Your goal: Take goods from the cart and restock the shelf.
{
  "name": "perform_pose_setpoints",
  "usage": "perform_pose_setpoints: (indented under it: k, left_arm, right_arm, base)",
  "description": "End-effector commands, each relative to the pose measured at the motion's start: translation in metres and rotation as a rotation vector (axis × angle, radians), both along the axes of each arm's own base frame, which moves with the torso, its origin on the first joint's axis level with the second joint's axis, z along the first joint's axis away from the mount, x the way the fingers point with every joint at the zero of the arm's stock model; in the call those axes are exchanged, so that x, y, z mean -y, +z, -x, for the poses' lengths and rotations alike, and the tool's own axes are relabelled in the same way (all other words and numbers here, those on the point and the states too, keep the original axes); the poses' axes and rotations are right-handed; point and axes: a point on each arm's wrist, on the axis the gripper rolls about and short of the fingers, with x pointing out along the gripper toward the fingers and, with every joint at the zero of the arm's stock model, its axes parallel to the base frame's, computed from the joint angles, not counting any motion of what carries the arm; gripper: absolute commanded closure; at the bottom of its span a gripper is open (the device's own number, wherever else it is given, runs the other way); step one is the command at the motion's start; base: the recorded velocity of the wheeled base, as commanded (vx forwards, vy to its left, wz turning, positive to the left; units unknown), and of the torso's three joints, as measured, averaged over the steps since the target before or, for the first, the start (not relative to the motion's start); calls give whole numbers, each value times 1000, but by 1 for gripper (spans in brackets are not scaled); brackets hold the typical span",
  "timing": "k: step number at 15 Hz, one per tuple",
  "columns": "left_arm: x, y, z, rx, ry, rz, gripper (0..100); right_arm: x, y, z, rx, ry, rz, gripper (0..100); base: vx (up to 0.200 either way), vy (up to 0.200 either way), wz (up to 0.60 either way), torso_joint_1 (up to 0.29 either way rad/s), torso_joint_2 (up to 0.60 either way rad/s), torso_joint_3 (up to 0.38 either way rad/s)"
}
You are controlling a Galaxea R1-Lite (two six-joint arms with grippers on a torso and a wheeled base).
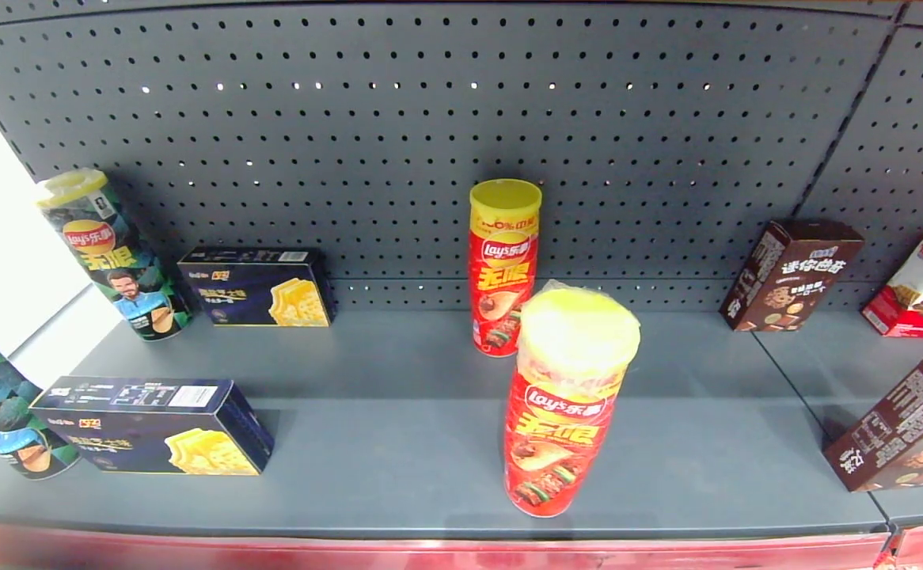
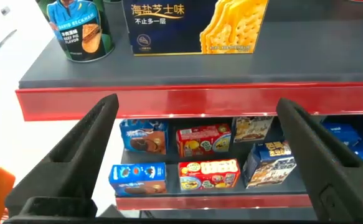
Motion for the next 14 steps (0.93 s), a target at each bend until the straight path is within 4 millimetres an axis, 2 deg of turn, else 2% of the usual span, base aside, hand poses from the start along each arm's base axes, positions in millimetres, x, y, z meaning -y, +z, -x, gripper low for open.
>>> perform_pose_setpoints:
  k: [1,3,4,5,7,9,14]
  left_arm:
    - [0,0,0,-2,0,1,0]
    - [0,0,0,-2,2,1,0]
    - [0,0,0,-2,2,1,0]
    - [0,0,0,-2,3,1,0]
    - [0,0,0,-2,0,1,0]
    - [0,0,0,-2,0,1,0]
    - [0,0,0,-2,0,2,0]
  right_arm:
    - [-36,81,-58,-131,65,89,0]
    - [-58,84,-92,-179,92,197,0]
    - [-58,84,-92,-179,92,197,0]
    - [-78,88,-118,-182,142,221,0]
    - [-101,87,-143,-211,191,243,0]
    - [-118,76,-153,-264,237,288,0]
    - [-141,53,-171,-336,285,398,0]
  base:
    - [0,0,0,0,0,0]
    - [0,0,0,0,0,0]
    - [0,0,0,0,0,0]
    - [0,0,0,0,0,0]
    - [0,0,0,0,0,0]
    - [0,0,0,0,0,0]
    - [0,0,0,0,0,0]
